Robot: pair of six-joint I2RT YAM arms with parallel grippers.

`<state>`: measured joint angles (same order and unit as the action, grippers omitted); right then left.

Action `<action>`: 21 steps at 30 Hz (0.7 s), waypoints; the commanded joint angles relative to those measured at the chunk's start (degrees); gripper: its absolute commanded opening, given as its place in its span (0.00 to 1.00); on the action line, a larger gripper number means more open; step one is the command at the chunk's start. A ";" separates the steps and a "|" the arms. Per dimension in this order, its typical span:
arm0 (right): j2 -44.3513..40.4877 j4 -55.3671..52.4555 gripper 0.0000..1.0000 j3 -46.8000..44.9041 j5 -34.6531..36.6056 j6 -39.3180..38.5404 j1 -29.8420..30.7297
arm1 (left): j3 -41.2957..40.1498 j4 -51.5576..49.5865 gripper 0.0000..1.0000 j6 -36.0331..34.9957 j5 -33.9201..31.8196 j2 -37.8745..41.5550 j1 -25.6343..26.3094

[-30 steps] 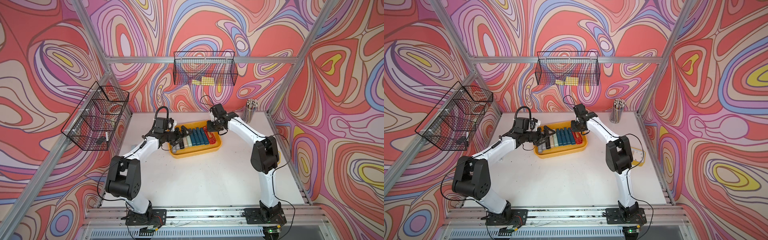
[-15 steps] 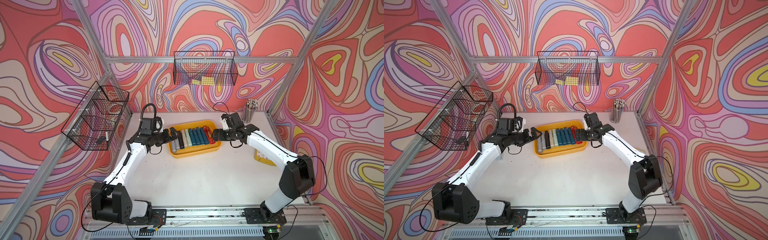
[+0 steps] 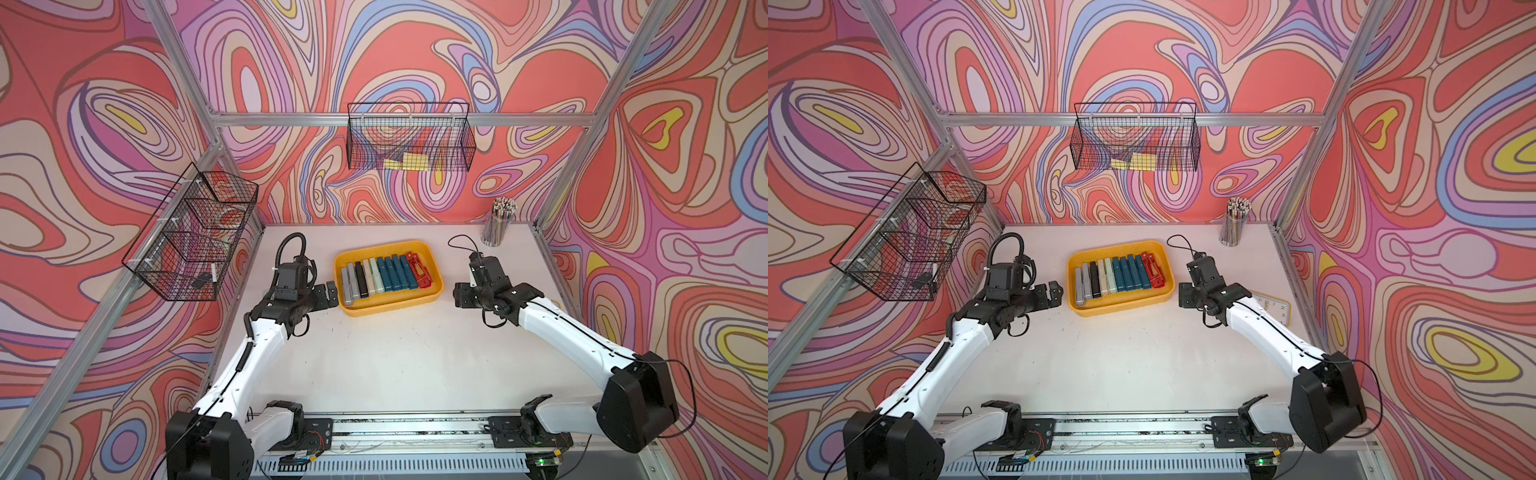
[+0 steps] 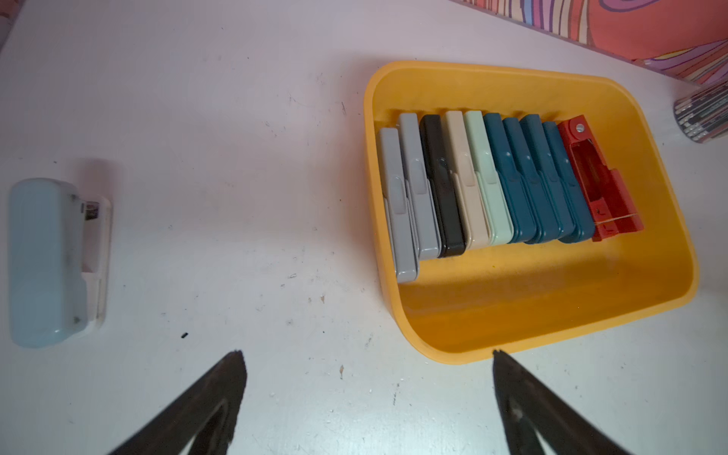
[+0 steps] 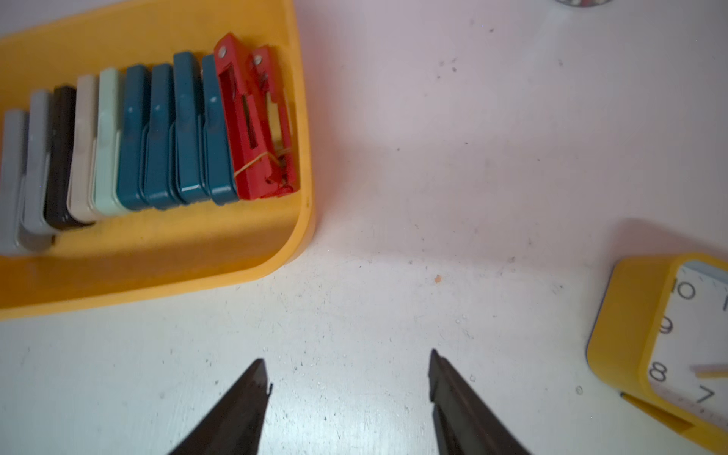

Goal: Put the pruning pliers into the storage box
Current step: Reset both arms

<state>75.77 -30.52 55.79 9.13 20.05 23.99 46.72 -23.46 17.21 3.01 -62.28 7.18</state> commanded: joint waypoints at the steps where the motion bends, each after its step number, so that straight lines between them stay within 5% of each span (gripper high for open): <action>1: -1.19 3.29 0.98 -0.89 5.99 -0.50 -1.58 | -6.44 13.49 0.99 -5.35 -5.66 3.11 0.03; 9: -1.08 6.40 0.98 -2.33 7.97 -0.71 -5.73 | -21.27 45.61 0.99 -17.94 -16.77 -6.79 0.03; 15: -0.92 13.56 0.99 -6.10 3.98 -0.67 -16.39 | -26.78 67.71 0.99 -21.74 -10.45 -15.72 -0.06; 21: -3.62 39.71 0.98 -18.42 7.61 -9.31 -18.90 | -29.84 85.28 0.99 -19.02 -9.49 -26.81 -3.71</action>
<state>73.41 -6.11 40.97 15.25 15.84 4.95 18.28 47.42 -1.08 -8.21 -86.74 4.89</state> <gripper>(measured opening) 0.984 0.992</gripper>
